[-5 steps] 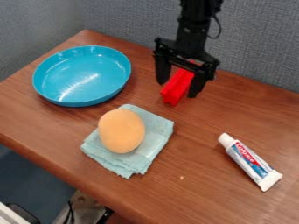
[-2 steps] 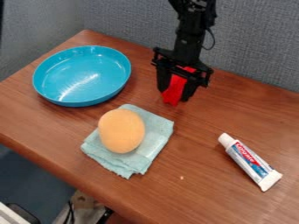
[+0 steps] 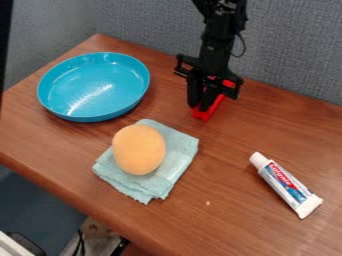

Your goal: Put the red object on the blue plate

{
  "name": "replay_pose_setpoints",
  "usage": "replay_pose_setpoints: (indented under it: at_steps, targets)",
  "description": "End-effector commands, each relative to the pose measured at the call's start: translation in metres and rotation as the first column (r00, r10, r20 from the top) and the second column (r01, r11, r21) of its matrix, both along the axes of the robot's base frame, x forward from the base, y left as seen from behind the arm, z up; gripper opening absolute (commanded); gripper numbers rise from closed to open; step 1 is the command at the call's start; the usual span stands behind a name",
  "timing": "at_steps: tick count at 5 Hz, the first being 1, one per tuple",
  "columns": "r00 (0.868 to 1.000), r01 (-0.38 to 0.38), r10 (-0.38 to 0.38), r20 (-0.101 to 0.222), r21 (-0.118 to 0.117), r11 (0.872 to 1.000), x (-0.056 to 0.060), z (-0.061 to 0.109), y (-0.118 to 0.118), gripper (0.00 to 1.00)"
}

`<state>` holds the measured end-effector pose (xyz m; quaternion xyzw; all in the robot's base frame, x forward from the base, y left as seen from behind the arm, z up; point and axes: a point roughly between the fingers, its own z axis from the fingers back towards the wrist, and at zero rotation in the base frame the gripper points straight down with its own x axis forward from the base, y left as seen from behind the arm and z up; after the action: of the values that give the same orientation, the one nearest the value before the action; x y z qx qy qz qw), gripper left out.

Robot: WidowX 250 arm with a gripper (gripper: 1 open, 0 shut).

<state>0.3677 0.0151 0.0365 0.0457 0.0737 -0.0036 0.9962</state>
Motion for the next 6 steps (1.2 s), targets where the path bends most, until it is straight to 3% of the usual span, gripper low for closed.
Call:
replay_pose_setpoints:
  at_steps: [1,2,3,4,5,6]
  targets:
    - [0.998,-0.019,0.018,0.057,0.012,1.0,0.0131,0.0143,0.0118,0.0]
    - [0.998,-0.014,0.013,0.063,0.016,1.0,0.0161,0.0149,0.0122,0.0]
    - [0.998,-0.014,0.013,0.06,0.015,1.0,0.0164,0.0138,0.0134,1.0]
    - [0.998,-0.013,0.012,0.064,0.021,1.0,0.0174,0.0146,0.0143,1.0]
    - [0.998,-0.011,0.01,0.069,0.019,1.0,0.0172,0.0125,0.0132,0.0]
    - [0.997,-0.008,0.006,0.079,0.021,1.0,0.0171,0.0119,0.0113,0.0]
